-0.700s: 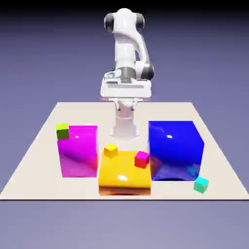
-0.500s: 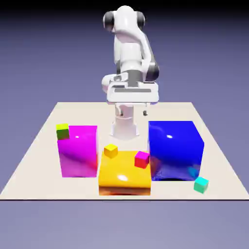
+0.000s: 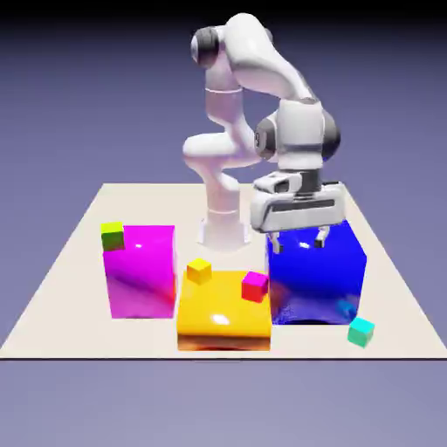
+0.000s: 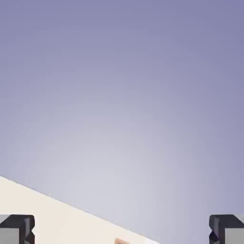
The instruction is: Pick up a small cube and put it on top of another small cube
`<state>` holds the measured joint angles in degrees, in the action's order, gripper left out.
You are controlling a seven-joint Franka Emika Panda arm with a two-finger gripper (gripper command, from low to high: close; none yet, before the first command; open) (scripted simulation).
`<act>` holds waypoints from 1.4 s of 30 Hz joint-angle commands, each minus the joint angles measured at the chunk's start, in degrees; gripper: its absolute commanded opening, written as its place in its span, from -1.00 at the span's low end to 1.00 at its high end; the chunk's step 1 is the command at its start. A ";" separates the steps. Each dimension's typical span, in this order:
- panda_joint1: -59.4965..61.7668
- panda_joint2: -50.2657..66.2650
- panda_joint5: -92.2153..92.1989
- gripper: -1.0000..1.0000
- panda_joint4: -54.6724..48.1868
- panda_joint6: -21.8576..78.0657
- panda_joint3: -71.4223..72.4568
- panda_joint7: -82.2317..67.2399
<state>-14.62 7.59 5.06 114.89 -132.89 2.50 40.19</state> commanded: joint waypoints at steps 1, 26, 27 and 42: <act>-0.51 1.82 0.23 0.00 -2.08 1.85 0.11 -0.10; -16.08 47.13 5.93 0.00 -53.99 48.14 2.93 -2.65; -16.70 48.94 6.15 0.00 -56.07 49.99 3.04 -2.75; -13.46 62.67 17.84 0.00 -63.43 60.47 16.37 1.95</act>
<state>-28.09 70.26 22.90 51.46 -72.42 18.87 42.14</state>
